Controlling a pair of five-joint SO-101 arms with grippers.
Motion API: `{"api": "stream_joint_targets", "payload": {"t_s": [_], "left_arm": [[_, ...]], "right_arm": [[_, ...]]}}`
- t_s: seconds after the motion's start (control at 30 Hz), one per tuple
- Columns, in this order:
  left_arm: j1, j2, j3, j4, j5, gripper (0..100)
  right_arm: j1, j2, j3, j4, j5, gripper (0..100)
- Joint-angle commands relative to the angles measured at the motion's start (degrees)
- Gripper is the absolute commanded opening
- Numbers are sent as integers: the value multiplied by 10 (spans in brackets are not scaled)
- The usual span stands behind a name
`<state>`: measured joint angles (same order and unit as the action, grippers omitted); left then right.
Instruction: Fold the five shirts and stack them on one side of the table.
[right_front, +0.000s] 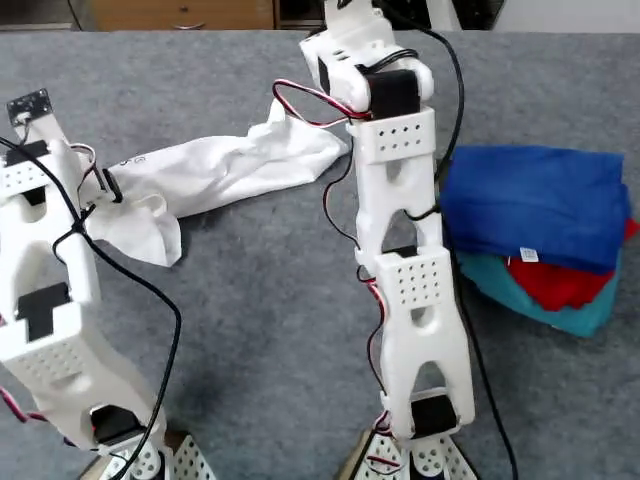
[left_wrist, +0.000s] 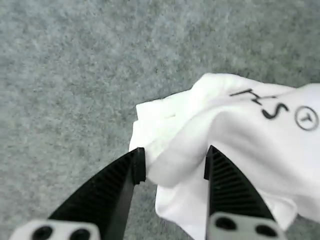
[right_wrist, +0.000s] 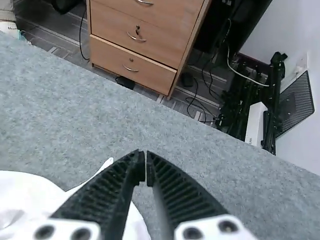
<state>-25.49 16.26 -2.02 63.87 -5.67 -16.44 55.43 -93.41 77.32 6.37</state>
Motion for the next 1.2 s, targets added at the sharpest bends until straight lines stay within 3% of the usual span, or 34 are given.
{"api": "stream_joint_targets", "payload": {"t_s": [0.0,0.1,0.27,0.47,0.57,0.67,0.83,0.97,1.03,1.1,1.17], "left_arm": [[4,-94,9,19,-11,202],[26,-164,64,19,-20,204],[70,-298,167,19,-34,208],[111,-359,306,9,-32,230],[131,-343,363,-52,-18,233],[137,-306,389,-124,41,235],[136,-202,381,-193,118,231],[136,-138,339,-156,122,174],[133,-122,312,-126,121,119],[127,-120,290,-79,103,58],[129,-124,261,-31,23,13]], "right_arm": [[-7,29,-20,-40,3,5],[-9,87,-20,-69,-2,35],[-25,147,3,-62,-3,260],[-23,169,73,-8,-53,267],[-26,170,93,-3,-69,267],[-33,175,105,11,-100,267],[-45,180,141,12,-144,232],[-44,179,160,8,-172,16],[-37,179,162,13,-189,19],[-34,175,160,30,-203,12],[-34,170,146,55,-202,4]]}}
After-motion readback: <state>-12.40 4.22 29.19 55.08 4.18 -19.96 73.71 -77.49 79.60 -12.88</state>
